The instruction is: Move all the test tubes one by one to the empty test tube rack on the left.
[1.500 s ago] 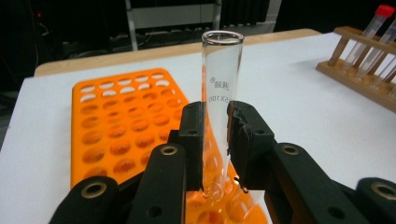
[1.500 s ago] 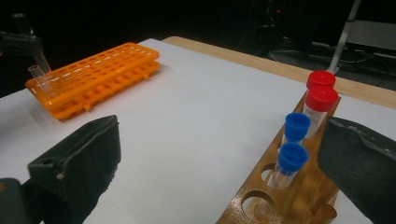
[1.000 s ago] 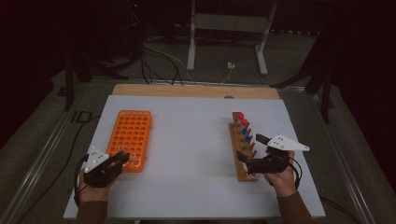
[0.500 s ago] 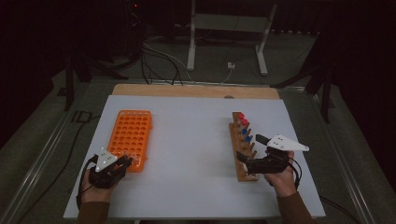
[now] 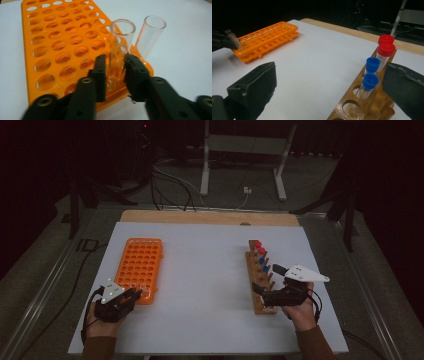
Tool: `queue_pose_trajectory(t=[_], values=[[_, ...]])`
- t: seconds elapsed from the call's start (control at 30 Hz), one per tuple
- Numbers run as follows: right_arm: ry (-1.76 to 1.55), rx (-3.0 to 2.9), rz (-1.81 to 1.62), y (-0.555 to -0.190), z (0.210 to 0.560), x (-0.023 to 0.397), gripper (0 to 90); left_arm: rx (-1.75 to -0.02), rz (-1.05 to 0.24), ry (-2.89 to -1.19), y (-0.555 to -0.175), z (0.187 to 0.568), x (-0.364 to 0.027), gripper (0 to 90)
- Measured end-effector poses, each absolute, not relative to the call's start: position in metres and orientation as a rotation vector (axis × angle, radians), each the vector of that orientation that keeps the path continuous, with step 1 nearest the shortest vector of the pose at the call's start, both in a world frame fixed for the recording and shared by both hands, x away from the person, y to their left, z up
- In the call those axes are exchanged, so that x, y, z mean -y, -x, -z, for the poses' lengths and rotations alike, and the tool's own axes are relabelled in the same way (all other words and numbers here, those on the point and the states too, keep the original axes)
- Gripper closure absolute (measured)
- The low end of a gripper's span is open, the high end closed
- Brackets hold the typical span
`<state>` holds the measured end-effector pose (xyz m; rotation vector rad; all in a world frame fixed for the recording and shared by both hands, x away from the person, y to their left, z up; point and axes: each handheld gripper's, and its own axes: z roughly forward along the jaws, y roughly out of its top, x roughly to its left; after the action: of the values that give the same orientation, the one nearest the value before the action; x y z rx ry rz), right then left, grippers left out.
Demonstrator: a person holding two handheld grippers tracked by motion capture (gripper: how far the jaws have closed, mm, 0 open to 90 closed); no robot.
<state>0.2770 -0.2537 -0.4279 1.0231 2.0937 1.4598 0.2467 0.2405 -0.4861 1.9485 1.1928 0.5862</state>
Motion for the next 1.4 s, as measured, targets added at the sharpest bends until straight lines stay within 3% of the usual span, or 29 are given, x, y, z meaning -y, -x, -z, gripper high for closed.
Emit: queue_pose_trajectory(t=[0.4,0.77,0.9,1.03,1.23,1.4], values=[[-1.027,-2.088,-1.454,-0.278,0.427,0.255,0.0,-1.146,-0.581,-1.805,-0.235,0.469,-0.256,49.1],[-1.041,-2.098,-1.413,-0.286,0.432,0.258,0.0,-1.122,-0.606,-1.692,-0.24,0.451,-0.251,20.3],[-1.055,-2.11,-1.37,-0.29,0.435,0.26,1.2,-1.111,-0.604,-1.66,-0.246,0.445,-0.246,16.0],[-1.064,-2.12,-1.339,-0.295,0.437,0.262,5.7,-1.138,-0.629,-1.656,-0.252,0.439,-0.236,0.7],[-1.09,-2.121,-1.266,-0.304,0.442,0.262,17.9,-1.121,-0.649,-1.636,-0.257,0.435,-0.225,0.4],[-1.087,-2.144,-1.24,-0.31,0.448,0.261,38.1,-1.098,-0.659,-1.627,-0.26,0.431,-0.217,0.5]])
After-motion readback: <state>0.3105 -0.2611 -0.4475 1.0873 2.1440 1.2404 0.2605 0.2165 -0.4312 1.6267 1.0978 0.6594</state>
